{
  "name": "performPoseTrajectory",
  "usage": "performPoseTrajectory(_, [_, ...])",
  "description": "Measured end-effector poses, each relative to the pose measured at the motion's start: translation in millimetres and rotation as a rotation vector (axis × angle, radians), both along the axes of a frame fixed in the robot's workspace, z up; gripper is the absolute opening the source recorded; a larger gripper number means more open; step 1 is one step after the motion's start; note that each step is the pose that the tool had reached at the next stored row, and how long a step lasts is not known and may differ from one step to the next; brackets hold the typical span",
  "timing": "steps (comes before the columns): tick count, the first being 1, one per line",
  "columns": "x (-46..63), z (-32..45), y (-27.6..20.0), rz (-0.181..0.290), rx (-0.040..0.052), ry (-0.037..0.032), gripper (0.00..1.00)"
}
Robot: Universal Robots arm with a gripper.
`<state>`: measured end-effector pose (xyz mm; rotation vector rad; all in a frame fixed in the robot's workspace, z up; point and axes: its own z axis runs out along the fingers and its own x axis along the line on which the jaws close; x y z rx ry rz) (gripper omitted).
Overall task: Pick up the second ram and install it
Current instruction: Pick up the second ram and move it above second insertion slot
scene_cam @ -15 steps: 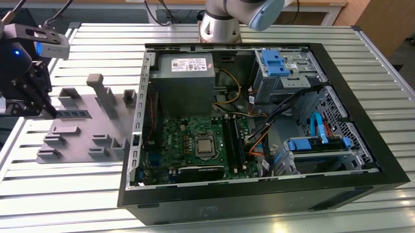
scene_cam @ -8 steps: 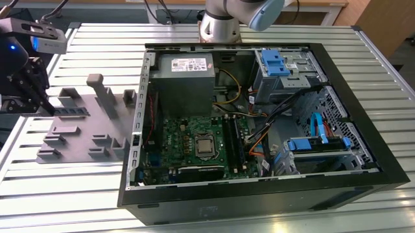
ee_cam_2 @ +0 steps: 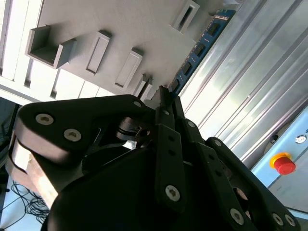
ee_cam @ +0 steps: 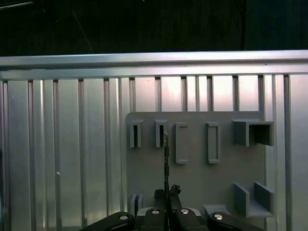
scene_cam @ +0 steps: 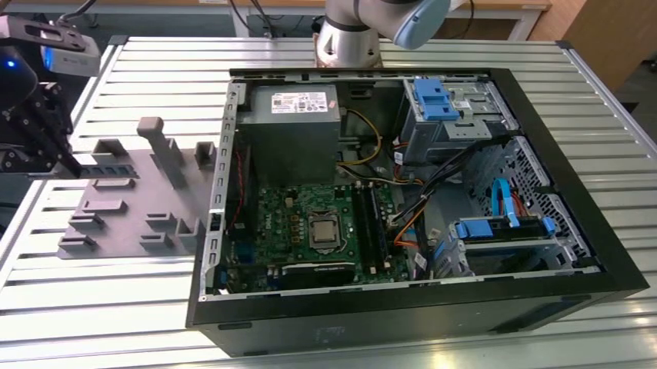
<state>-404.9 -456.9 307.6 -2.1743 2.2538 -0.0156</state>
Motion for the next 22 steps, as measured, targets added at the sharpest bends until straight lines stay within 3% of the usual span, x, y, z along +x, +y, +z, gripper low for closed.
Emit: performPoseTrajectory(22, [0.0,25.6,0.0,0.0,0.0,0.0,0.14])
